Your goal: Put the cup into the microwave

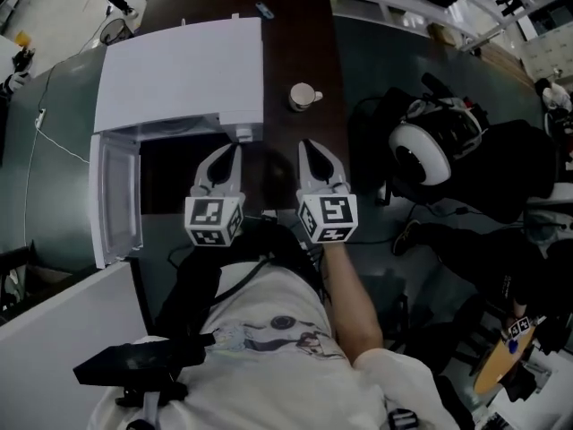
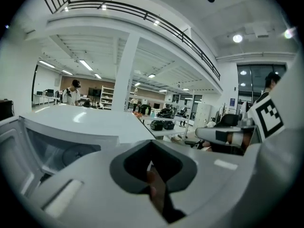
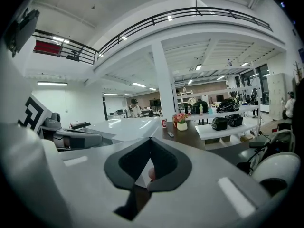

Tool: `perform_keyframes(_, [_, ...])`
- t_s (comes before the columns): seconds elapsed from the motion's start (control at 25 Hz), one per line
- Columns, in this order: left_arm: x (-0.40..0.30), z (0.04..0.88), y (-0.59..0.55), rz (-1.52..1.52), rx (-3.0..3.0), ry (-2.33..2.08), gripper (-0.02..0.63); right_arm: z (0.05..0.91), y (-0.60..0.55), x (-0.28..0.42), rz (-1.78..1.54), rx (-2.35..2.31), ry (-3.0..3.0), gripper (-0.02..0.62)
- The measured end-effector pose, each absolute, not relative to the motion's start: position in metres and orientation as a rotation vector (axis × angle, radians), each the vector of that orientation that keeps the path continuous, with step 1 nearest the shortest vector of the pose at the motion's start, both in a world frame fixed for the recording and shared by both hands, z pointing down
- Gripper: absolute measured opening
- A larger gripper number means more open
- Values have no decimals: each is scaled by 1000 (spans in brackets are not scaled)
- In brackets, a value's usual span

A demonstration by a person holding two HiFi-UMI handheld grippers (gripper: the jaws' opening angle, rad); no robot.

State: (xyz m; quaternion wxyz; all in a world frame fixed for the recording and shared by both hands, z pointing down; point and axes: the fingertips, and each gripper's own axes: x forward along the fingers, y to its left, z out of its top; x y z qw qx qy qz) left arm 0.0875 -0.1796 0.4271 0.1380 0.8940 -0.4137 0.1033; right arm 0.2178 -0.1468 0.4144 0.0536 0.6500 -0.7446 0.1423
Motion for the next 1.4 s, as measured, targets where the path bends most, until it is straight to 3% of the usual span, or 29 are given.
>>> perform_keyframes(0.84, [168,536,-178,572,2497,-978,-1,538,-195,284,643,1843,-2096,3])
perform_keyframes(1.4, [197,562,-165,637,2476,-891,0,603,-244,339,681,1845,-1993,52])
